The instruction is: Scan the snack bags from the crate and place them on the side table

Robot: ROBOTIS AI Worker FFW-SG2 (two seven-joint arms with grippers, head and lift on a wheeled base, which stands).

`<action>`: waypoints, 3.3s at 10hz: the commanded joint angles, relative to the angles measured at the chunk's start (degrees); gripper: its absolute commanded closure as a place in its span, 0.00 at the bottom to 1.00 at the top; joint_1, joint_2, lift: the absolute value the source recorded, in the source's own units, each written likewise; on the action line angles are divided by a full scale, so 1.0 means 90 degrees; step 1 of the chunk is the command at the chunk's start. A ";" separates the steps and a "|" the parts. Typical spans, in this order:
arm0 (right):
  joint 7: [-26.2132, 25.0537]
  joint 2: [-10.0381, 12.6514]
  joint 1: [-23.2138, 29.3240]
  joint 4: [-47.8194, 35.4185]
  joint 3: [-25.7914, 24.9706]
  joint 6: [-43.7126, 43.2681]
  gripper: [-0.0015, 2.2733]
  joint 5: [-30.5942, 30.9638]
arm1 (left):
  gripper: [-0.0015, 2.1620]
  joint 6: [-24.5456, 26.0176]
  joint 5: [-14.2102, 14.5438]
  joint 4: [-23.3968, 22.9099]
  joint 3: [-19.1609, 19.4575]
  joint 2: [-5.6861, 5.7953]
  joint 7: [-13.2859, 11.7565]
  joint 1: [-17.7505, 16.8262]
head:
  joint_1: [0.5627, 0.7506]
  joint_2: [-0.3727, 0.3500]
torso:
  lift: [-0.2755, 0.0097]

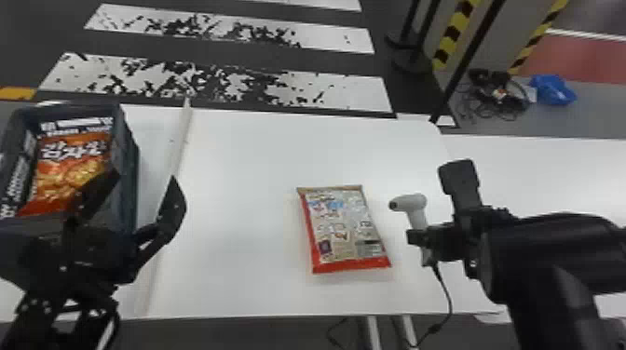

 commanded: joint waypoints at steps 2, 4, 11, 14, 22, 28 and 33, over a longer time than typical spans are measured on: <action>0.0144 -0.0001 0.0372 -0.0737 0.0175 0.0614 0.99 0.0088 | 0.04 0.0004 0.0001 0.0010 -0.0004 0.0003 -0.0001 -0.0006 | 0.70 0.34 | 0.79; 0.0222 -0.0001 0.0450 -0.0805 0.0429 0.0634 0.99 0.0098 | 0.04 0.0023 0.0001 0.0001 -0.0014 0.0003 -0.0001 -0.0006 | 0.70 0.37 | 0.79; 0.0213 0.0048 -0.0028 -0.0063 0.0917 0.0614 0.99 0.0098 | 0.04 0.0023 0.0001 0.0010 -0.0014 0.0023 -0.0001 -0.0025 | 0.70 0.45 | 0.79; 0.0213 0.0067 -0.0067 -0.0063 0.0917 0.0595 0.99 0.0069 | 0.04 0.0023 0.0001 0.0040 -0.0014 0.0023 -0.0001 -0.0035 | 0.70 0.46 | 0.79; -0.0080 0.0067 -0.0741 0.1617 -0.0157 -0.1026 0.99 -0.0087 | 0.04 0.0023 0.0011 0.0030 -0.0014 0.0023 -0.0001 -0.0025 | 0.70 0.35 | 0.79; -0.0110 0.0028 -0.1308 0.2877 -0.0176 -0.1436 0.99 -0.0107 | 0.04 0.0023 0.0011 0.0030 -0.0014 0.0023 -0.0001 -0.0025 | 0.70 0.30 | 0.79; -0.0110 0.0028 -0.1376 0.3179 -0.0147 -0.1593 0.83 -0.0117 | 0.04 0.0023 0.0011 0.0030 -0.0014 0.0023 -0.0001 -0.0025 | 0.70 0.29 | 0.79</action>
